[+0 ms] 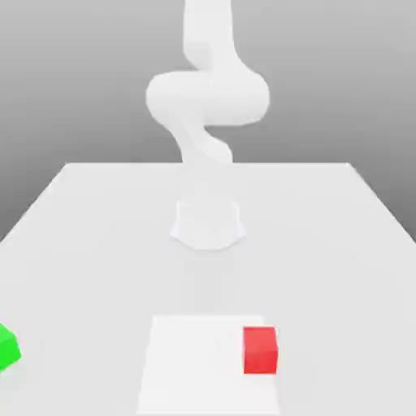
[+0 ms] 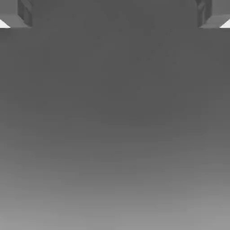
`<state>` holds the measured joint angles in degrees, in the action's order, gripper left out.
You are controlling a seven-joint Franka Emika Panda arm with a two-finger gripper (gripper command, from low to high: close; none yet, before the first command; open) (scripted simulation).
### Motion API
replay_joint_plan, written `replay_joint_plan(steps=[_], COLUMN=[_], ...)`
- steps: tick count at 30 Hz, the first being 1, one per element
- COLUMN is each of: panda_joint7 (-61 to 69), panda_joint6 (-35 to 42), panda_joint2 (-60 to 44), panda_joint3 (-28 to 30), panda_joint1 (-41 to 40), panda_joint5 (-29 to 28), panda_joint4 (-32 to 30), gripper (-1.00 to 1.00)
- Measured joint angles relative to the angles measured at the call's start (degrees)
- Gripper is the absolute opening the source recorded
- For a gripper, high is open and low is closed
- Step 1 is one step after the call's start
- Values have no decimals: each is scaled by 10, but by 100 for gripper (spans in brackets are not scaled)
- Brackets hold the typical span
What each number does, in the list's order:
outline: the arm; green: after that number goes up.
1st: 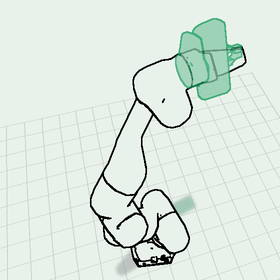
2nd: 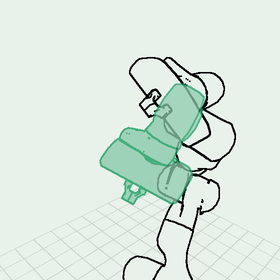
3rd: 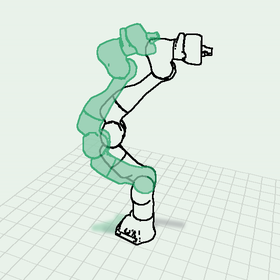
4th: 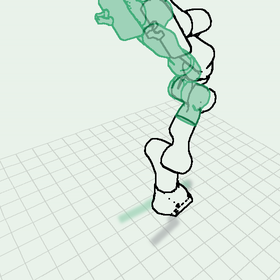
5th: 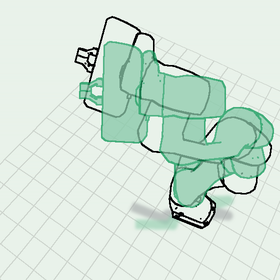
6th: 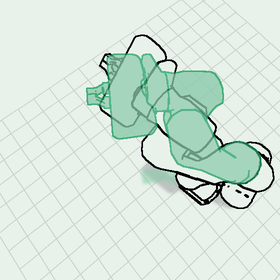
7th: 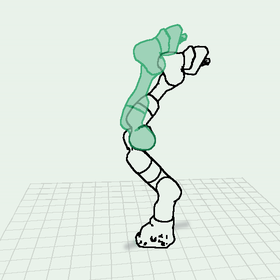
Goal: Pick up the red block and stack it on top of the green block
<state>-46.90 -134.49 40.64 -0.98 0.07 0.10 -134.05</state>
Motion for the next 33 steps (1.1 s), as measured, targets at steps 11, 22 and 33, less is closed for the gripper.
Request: replay_joint_plan(steps=[11,22,33], panda_joint7=[-53,-113,-143], panda_joint6=[-121,-246,-339], panda_joint2=[-232,-461,-574], panda_joint3=[-44,-65,-33], panda_joint1=[7,31,54], panda_joint5=[-3,-23,-62], panda_joint4=[-101,-190,-177], gripper=[0,0,-100])
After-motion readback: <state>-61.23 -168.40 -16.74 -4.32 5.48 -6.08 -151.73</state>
